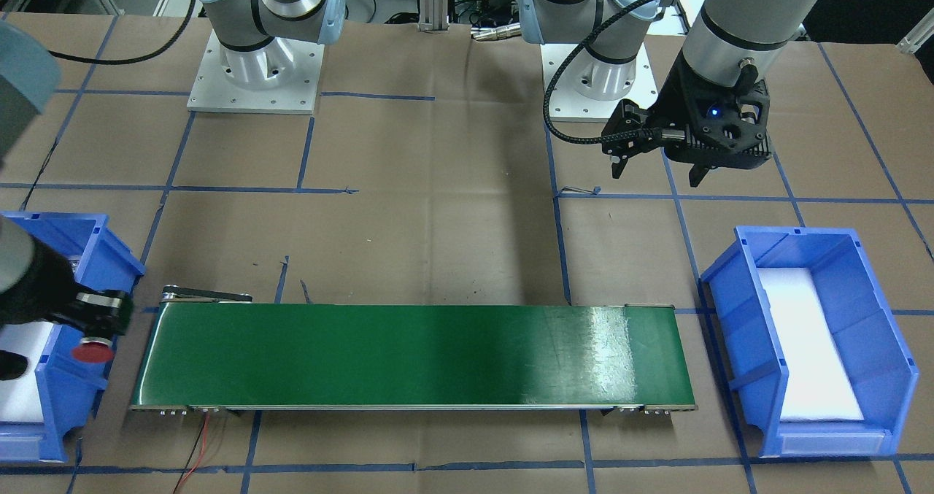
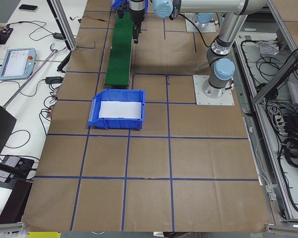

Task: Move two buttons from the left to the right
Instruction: 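Lower the red button into the bin beside the yellow button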

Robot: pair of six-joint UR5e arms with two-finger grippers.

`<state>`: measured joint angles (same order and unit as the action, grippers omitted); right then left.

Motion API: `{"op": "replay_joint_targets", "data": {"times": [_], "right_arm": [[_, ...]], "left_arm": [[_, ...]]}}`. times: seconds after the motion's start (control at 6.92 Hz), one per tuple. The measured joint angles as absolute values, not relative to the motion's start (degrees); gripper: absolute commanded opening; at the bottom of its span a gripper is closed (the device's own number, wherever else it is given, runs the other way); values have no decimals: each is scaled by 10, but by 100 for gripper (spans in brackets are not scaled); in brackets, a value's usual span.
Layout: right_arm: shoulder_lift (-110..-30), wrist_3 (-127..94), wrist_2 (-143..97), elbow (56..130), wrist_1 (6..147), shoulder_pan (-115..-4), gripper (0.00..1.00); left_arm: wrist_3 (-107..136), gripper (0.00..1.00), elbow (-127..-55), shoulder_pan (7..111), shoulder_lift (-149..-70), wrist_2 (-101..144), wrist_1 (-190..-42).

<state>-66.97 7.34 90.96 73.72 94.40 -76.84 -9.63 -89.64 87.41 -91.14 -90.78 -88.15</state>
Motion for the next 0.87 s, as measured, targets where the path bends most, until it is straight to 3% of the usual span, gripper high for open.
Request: {"op": "replay_joint_targets", "data": {"times": [0.43, 0.87], "right_arm": [[-663, 223, 905, 732, 934, -640, 3], [-615, 260, 903, 759, 970, -603, 4]], "left_arm": [[-96, 100, -896, 874, -911, -908, -882], [-96, 100, -896, 875, -911, -908, -882]]}}
